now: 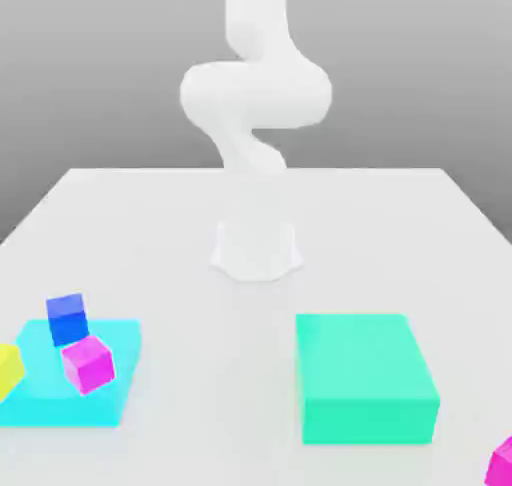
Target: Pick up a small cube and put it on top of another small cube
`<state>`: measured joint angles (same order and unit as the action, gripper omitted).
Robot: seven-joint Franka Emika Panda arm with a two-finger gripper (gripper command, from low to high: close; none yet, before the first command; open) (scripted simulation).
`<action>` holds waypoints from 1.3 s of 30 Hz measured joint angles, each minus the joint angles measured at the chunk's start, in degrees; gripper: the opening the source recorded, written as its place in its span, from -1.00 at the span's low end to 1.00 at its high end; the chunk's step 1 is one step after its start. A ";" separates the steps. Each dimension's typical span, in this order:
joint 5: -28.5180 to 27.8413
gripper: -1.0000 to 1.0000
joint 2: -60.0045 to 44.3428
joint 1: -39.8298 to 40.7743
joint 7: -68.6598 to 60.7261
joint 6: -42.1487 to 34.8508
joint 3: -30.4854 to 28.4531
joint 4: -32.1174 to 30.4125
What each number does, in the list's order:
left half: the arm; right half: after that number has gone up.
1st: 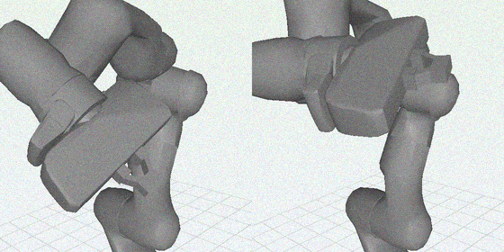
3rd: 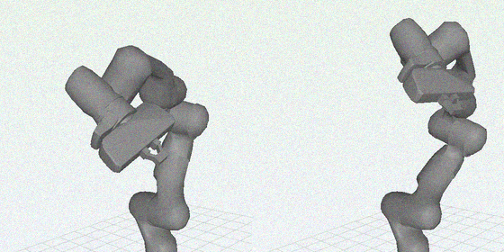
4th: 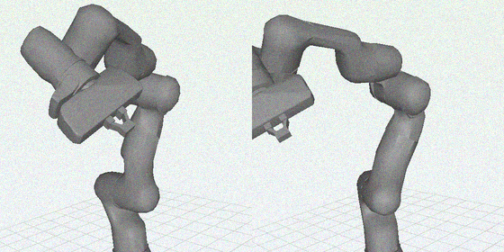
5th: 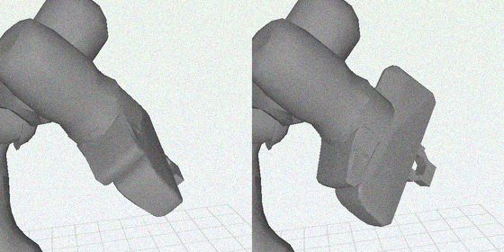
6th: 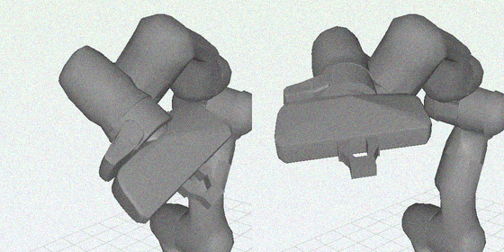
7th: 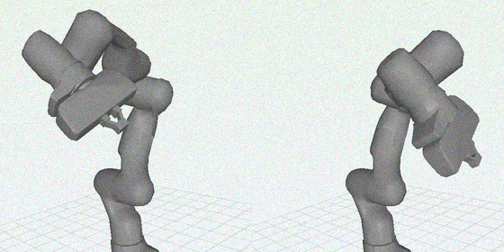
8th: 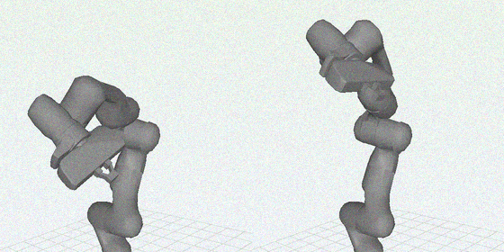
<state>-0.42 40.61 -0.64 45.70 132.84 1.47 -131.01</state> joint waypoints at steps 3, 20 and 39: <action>-0.63 0.00 -6.52 -0.81 -0.11 1.30 1.89 0.98; -7.57 0.00 -41.92 -7.69 1.90 8.40 11.25 6.22; -14.66 -1.00 -74.80 -17.30 4.80 19.19 11.11 11.76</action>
<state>-15.08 -34.19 -17.94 50.49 152.03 12.58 -119.24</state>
